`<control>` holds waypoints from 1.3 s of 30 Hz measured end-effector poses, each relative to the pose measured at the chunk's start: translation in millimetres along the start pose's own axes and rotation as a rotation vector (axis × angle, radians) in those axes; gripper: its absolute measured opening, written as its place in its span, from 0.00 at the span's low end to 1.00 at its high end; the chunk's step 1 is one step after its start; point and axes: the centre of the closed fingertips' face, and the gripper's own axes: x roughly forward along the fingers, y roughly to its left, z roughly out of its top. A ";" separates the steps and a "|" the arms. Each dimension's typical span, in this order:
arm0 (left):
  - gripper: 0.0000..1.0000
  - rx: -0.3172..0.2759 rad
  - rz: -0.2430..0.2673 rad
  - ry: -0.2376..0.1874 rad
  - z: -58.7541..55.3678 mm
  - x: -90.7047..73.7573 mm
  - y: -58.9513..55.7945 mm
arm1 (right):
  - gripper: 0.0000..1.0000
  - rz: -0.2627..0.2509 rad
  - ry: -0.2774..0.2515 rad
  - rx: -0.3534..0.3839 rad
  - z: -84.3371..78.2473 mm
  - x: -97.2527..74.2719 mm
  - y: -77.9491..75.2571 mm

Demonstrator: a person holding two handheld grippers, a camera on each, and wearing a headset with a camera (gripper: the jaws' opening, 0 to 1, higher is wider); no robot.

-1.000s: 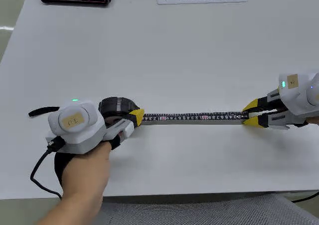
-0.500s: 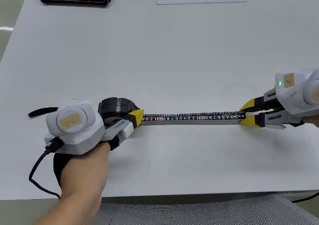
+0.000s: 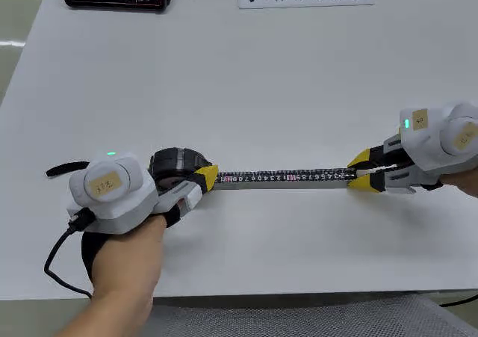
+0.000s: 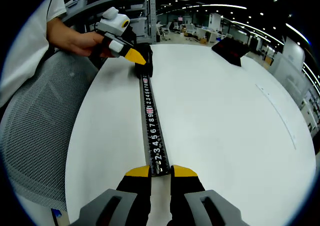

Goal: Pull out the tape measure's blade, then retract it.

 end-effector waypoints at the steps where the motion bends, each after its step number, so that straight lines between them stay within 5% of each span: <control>1: 0.59 -0.002 -0.001 0.000 0.0 -0.1 0.1 | 0.10 -0.001 -0.001 -0.001 1.1 0.8 -0.2; 39: 0.59 -0.009 -0.016 0.003 0.0 -0.1 2.1 | 0.11 0.063 -0.086 0.011 51.5 42.5 10.8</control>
